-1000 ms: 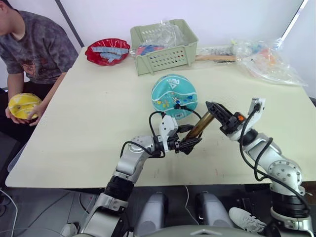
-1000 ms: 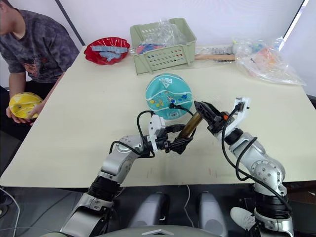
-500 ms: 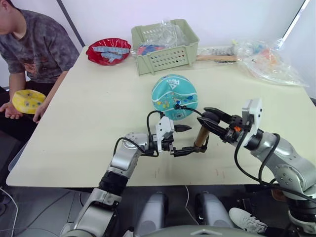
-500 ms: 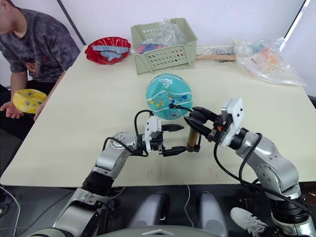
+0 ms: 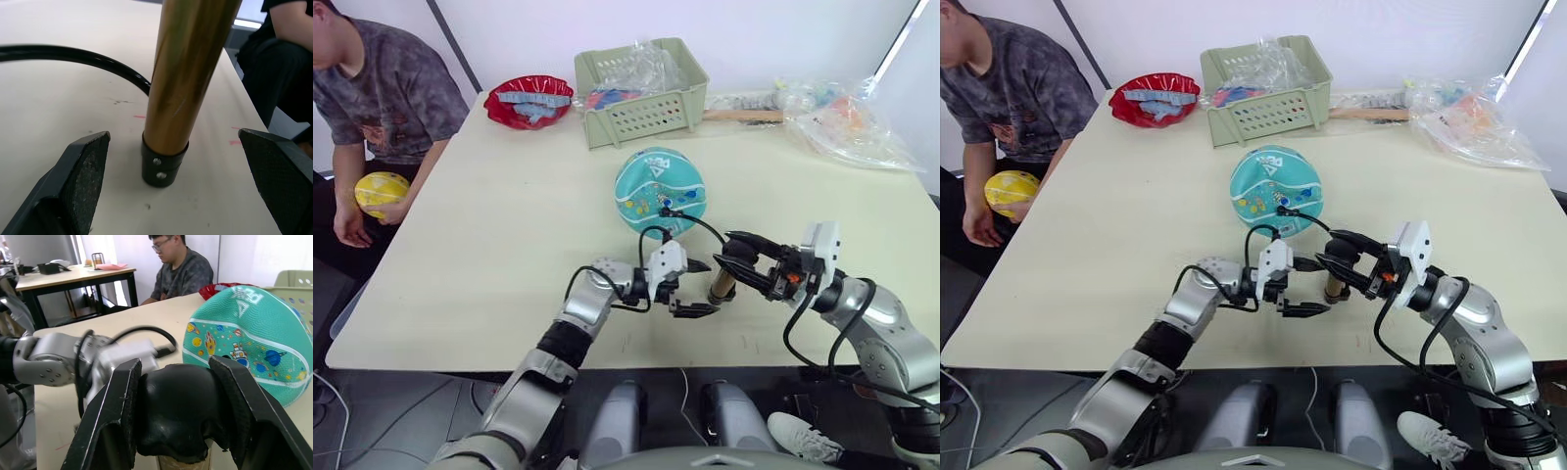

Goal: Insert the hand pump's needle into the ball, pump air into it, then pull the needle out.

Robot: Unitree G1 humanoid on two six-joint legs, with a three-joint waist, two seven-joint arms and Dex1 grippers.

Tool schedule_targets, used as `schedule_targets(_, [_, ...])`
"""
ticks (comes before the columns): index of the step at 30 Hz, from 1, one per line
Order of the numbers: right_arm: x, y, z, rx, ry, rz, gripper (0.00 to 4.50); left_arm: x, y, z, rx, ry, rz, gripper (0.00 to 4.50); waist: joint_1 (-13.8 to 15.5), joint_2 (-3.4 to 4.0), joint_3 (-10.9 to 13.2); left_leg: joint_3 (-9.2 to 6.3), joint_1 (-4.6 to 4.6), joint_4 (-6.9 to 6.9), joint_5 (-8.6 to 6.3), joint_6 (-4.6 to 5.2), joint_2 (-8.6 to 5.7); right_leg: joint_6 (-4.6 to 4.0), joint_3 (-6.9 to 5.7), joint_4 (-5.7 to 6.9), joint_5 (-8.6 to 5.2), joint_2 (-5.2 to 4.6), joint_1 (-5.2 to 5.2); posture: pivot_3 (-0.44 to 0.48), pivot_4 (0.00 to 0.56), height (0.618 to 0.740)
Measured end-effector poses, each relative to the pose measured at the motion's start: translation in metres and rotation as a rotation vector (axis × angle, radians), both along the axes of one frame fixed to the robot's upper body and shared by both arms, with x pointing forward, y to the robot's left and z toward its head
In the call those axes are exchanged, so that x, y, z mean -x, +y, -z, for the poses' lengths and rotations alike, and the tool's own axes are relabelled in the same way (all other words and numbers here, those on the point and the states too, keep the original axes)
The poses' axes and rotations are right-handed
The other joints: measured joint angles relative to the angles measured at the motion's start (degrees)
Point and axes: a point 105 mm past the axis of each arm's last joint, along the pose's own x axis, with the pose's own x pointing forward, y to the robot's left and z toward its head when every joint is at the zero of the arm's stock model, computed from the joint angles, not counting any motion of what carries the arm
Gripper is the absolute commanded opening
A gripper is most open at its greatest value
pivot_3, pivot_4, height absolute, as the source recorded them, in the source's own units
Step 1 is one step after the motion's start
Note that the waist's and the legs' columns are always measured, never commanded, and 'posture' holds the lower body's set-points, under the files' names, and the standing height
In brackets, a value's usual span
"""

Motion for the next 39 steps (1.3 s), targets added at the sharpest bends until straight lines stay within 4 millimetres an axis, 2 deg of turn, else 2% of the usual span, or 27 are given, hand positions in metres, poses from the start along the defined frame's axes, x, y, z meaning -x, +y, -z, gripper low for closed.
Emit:
schedule_targets(9, [-0.001, -0.001, 0.002, -0.001, -0.016, 0.008, 1.66, -0.01, -0.004, 0.03, -0.12, -0.01, -0.084, 4.46, 0.0, -0.01, 0.0, -0.02, 0.02, 0.03, 0.0, 0.0, -0.01, 0.02, -0.01, 0.04, 0.01, 0.01, 0.0, 0.0, 0.15, 0.74])
schedule_targets(14, [-0.002, -0.001, 0.002, -0.006, -0.016, 0.011, 1.66, -0.015, -0.009, 0.03, -0.122, -0.046, -0.116, 4.46, 0.0, -0.02, 0.0, -0.02, 0.02, 0.03, 0.0, 0.0, 0.0, 0.02, -0.01, 0.04, 0.02, 0.01, 0.01, 0.0, 0.15, 0.74])
schedule_targets(21, [-0.006, -0.003, 0.0, -0.009, -0.019, 0.03, 1.66, -0.014, -0.019, 0.033, -0.091, -0.028, -0.122, 1.17, 0.0, -0.02, 0.0, -0.01, 0.02, 0.05, 0.0, 0.0, -0.01, 0.03, -0.01, 0.04, 0.02, 0.0, 0.01, 0.0, 0.15, 0.74])
schedule_targets(22, [-0.008, -0.004, 0.0, -0.009, -0.019, 0.036, 1.66, -0.013, -0.02, 0.033, -0.089, -0.033, -0.117, 1.0, 0.0, -0.02, 0.0, -0.02, 0.02, 0.05, 0.0, 0.0, -0.01, 0.04, -0.01, 0.04, 0.03, 0.0, 0.01, 0.0, 0.15, 0.74])
schedule_targets(32, [-0.007, -0.007, 0.0, -0.014, -0.006, 0.038, 1.66, -0.009, -0.021, 0.034, -0.075, -0.025, -0.096, 1.01, 0.1, -0.02, 0.0, -0.01, 0.02, 0.04, 0.0, 0.0, -0.01, 0.03, -0.01, 0.04, 0.03, 0.0, 0.01, 0.0, 0.15, 0.74])
schedule_targets(39, [-0.004, -0.02, -0.001, 0.001, 0.021, 0.044, 1.66, -0.004, -0.033, 0.035, -0.083, -0.047, -0.04, 1.01, 0.2, -0.03, 0.0, -0.02, -0.01, 0.04, 0.0, 0.0, -0.06, 0.03, -0.01, 0.03, 0.02, -0.02, 0.01, 0.0, 0.15, 0.74])
